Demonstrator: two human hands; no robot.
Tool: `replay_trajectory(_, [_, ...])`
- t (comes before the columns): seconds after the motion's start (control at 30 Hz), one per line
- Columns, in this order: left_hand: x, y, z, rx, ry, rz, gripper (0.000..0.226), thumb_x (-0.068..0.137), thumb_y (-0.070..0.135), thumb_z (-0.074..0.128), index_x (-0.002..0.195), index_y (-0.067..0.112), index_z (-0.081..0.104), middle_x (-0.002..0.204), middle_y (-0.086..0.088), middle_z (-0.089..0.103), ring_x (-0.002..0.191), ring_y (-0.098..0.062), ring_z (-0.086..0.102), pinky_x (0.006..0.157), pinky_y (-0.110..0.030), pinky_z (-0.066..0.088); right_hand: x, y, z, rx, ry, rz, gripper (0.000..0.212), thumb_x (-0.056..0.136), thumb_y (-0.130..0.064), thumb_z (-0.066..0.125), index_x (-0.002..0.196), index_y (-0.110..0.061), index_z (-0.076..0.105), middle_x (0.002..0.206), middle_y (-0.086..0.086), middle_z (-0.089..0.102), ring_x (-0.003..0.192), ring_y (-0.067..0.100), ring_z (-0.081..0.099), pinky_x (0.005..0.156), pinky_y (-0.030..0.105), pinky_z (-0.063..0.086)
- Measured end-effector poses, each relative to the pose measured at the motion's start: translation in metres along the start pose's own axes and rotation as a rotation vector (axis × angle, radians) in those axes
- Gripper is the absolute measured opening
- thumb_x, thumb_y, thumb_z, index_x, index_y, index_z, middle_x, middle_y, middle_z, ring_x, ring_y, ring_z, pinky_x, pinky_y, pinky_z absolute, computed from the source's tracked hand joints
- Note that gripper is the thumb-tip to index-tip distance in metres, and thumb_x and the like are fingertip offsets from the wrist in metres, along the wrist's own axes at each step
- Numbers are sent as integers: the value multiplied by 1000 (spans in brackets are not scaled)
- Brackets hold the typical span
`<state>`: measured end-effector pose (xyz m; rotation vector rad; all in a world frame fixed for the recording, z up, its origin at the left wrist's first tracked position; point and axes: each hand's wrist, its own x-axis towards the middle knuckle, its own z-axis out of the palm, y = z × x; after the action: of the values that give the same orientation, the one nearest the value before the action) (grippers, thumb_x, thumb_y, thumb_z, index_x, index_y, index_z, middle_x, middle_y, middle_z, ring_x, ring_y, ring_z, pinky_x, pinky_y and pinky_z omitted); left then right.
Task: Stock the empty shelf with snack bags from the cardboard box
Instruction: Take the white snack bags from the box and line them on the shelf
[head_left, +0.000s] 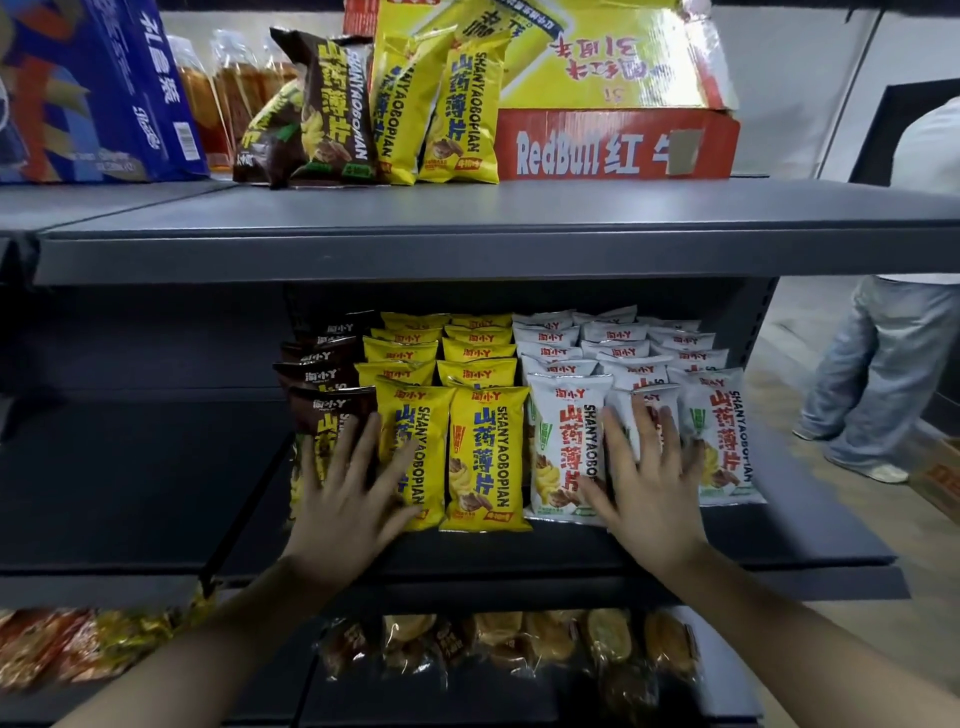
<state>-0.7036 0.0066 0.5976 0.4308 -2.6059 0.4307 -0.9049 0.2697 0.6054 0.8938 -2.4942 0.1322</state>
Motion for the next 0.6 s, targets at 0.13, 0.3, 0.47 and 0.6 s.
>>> replay_trajectory(0.13, [9, 36, -5, -26, 34, 183, 66, 93, 64, 18, 149, 30, 16, 156, -14, 17, 141, -35, 23, 105, -65, 24, -3, 1, 8, 101, -51, 137, 67, 94, -51, 28, 150, -14, 27, 152, 21, 28, 136, 47, 30, 98, 68, 34])
replay_trajectory(0.3, [29, 91, -4, -65, 35, 259, 82, 81, 52, 60, 149, 23, 24, 156, -14, 21, 143, -34, 23, 105, -63, 30, 4, 3, 23, 170, -12, 207, 63, 97, -35, 44, 151, -16, 18, 153, 23, 23, 138, 50, 25, 100, 71, 30])
replay_trajectory(0.47, [40, 104, 5, -27, -99, 188, 82, 72, 47, 69, 143, 19, 40, 155, -11, 26, 143, -33, 24, 105, -62, 32, 8, 2, 26, 152, -50, 218, 65, 96, -37, 38, 151, -22, 8, 157, 20, 18, 142, 46, 17, 105, 68, 17])
replay_trajectory(0.6, [40, 107, 1, -20, -89, 188, 76, 78, 50, 62, 145, 24, 36, 154, -12, 28, 141, -34, 28, 105, -65, 28, 7, 8, 22, 256, -113, 210, 65, 95, -50, 18, 153, -25, 4, 160, 11, 3, 147, 36, -1, 111, 63, 5])
